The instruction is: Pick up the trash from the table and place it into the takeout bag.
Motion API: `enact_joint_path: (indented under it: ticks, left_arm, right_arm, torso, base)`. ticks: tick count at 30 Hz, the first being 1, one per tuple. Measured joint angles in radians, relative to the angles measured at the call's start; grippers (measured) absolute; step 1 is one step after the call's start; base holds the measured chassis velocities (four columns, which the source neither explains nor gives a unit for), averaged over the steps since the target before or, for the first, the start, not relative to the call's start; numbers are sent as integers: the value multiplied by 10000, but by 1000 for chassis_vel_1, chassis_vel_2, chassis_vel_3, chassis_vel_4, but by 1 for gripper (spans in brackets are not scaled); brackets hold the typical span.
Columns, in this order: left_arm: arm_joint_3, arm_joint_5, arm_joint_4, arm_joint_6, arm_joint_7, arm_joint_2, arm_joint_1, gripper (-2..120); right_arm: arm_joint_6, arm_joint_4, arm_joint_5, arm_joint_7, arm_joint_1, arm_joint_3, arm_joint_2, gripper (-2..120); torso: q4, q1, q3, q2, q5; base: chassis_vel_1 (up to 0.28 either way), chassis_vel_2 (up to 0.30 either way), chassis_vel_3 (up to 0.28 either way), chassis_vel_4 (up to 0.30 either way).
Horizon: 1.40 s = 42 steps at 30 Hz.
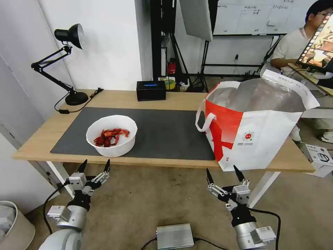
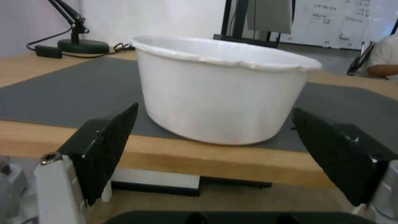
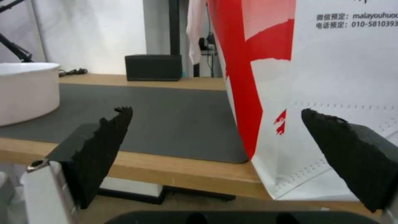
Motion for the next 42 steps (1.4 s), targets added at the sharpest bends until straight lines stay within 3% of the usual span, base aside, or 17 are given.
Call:
enact_joint_path:
  ticks: [15, 24, 33, 36, 37, 42]
  left_arm:
    - [-220, 65, -82, 242, 351, 95, 34, 100]
    - [-419, -161, -367, 657, 354, 510, -255, 100]
    - [-836, -796, -873, 2021, 192, 2002, -824, 100]
    - [-886, -1488, -917, 2621, -365, 2981, -1199, 100]
    - [-886, -1488, -917, 2621, -365, 2981, -1199, 100]
    - [-645, -2594, -964, 3585, -1506, 4332, -1712, 100]
  right_arm:
    - [58, -63, -39, 79, 42, 34, 9, 100]
    - [66, -64, -43, 80, 44, 38, 9, 100]
    - [69, -64, -44, 80, 45, 39, 9, 100]
    - [70, -64, -43, 80, 44, 39, 8, 100]
    - [70, -64, -43, 80, 44, 39, 8, 100]
    - [70, -64, -42, 79, 45, 39, 8, 100]
  torso:
    - [0, 0, 0, 0, 0]
    - [0, 0, 0, -2, -1]
    - [0, 0, 0, -1, -1]
    - [-1, 0, 0, -2, -1]
    - [-1, 0, 0, -2, -1]
    - [-1, 0, 1, -2, -1]
  base:
    - [0, 0, 0, 0]
    - [0, 0, 0, 0]
    - [0, 0, 0, 0]
    - [0, 0, 0, 0]
    - [0, 0, 0, 0]
    - [0, 0, 0, 0]
